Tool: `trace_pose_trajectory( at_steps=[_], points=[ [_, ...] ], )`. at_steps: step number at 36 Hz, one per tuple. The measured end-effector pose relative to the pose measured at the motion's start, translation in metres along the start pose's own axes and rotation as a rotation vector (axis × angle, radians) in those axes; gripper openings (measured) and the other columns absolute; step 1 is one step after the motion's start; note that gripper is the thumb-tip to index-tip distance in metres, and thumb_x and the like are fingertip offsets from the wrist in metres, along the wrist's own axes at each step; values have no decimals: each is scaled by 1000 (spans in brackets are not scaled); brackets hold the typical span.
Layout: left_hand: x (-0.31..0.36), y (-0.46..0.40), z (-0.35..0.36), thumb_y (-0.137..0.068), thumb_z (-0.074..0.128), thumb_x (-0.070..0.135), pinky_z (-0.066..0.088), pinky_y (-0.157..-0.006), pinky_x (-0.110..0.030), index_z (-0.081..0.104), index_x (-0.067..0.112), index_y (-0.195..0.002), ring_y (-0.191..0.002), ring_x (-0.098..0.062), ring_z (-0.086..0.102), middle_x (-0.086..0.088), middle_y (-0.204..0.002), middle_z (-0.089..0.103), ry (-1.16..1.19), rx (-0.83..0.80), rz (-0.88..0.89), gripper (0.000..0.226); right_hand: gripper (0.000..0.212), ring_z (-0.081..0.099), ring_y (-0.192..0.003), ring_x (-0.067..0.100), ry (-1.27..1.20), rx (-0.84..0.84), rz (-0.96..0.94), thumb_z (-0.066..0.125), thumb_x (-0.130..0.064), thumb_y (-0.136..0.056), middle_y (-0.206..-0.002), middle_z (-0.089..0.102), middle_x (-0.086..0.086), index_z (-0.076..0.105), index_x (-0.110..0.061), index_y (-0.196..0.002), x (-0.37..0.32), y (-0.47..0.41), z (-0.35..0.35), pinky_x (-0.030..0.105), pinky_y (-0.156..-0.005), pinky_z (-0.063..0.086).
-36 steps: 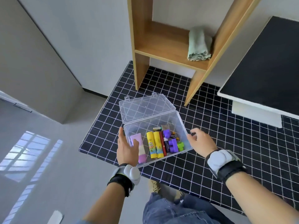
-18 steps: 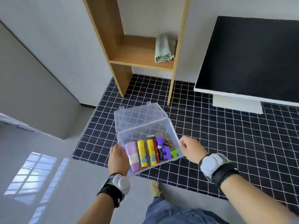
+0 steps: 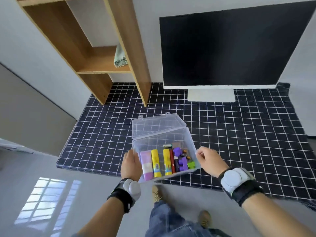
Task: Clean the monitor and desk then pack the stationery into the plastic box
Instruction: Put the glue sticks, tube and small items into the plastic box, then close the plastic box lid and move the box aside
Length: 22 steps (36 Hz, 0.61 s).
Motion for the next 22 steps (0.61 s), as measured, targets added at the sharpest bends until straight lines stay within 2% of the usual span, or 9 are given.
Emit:
trace_pose_trajectory(
  at_steps=[3,6,12,15,17,19,22],
  points=[
    [28,12,17,-104,37,22,31,-68,-32,44,21,-79,-78,-26,47,-5,-89,54,10,-17,64,26,12,63,-75,18,-49,42,27,54,-15,-94,-81,67,-4,62,-17,-85,29,15,-17,38,-73,52],
    [56,19,34,-103,39,21,33,-69,-32,44,21,-79,-78,-27,49,-5,-89,55,4,-68,98,25,12,63,-74,14,-75,77,64,56,-13,-94,-81,67,-6,63,-17,-85,53,30,-33,36,-71,53],
    [102,17,63,-103,39,22,33,-66,-31,44,19,-81,-77,-24,51,-5,-89,56,-41,-176,184,23,14,62,-69,5,-135,125,157,58,-13,-93,-77,64,-9,62,-17,-81,87,49,-55,20,-63,46],
    [118,9,77,-103,39,25,43,-70,-32,56,15,-92,-83,-23,59,-3,-96,62,-41,-221,206,23,17,62,-69,6,-159,146,193,59,-12,-93,-76,65,-8,61,-20,-78,99,51,-65,22,-65,47],
    [132,1,90,-104,37,27,46,-76,-35,58,13,-98,-88,-25,60,-3,-98,63,-60,-258,222,26,17,62,-68,6,-165,158,227,58,-11,-93,-76,64,-8,60,-19,-78,107,51,-73,18,-63,44],
    [140,-3,96,-104,36,28,44,-73,-35,56,14,-92,-85,-27,59,-4,-93,63,-58,-269,225,27,16,61,-69,5,-159,168,246,58,-11,-93,-77,64,-9,61,-19,-79,109,49,-78,15,-61,41],
    [144,-5,99,-105,35,28,42,-66,-35,52,12,-87,-77,-30,56,-8,-87,60,-49,-295,221,29,12,64,-74,10,-157,138,280,57,-17,-93,-81,65,-9,63,-21,-84,112,48,-80,20,-65,47]
  ],
)
Point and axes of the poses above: each hand's wrist, its own y-axis away from the middle knuckle, its own z-axis out of the palm, x = y × z, the point moved 3 cm from there along -y, towards the middle knuckle
